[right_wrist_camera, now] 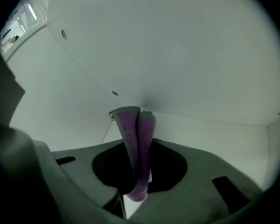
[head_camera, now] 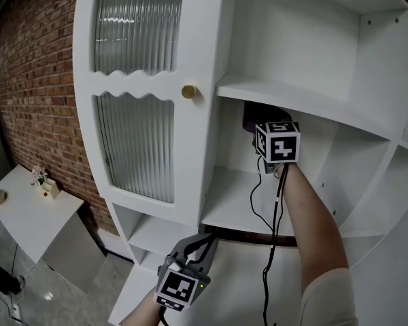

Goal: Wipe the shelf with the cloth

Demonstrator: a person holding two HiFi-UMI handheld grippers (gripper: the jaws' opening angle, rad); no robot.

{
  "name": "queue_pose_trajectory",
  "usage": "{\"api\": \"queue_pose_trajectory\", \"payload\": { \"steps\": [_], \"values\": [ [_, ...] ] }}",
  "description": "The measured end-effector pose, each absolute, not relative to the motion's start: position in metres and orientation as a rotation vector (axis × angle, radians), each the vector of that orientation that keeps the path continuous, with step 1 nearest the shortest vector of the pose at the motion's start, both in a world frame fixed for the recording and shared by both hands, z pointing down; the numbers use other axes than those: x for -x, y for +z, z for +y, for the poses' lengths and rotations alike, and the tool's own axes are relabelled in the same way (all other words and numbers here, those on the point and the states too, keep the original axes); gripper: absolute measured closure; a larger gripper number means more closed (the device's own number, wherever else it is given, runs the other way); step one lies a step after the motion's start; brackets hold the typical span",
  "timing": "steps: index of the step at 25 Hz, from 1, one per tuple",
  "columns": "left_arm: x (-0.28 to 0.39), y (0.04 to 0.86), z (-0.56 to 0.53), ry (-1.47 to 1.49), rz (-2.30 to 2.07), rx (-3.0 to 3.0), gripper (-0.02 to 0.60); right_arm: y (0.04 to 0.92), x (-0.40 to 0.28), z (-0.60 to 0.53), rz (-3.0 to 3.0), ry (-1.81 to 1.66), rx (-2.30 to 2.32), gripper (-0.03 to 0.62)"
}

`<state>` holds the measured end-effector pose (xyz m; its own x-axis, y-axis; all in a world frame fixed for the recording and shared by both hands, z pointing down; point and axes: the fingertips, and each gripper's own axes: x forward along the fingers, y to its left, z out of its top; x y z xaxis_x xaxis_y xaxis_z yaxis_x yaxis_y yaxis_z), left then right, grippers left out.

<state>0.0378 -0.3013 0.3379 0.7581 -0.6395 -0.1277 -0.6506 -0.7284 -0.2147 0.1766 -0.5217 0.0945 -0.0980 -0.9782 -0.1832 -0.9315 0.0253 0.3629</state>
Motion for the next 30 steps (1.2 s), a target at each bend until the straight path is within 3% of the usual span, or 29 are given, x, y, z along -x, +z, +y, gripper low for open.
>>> {"api": "queue_pose_trajectory", "payload": {
  "steps": [22,30],
  "values": [
    [-0.122,0.334,-0.265,0.079,0.864,2.767,0.568,0.092,-0.379,-0.452,-1.799,-0.397,-2.432,0.513],
    [-0.119,0.334,-0.257,0.082,0.849,2.772,0.568,0.095,-0.397,-0.439,-1.743,-0.274,-2.62,0.516]
  ]
}}
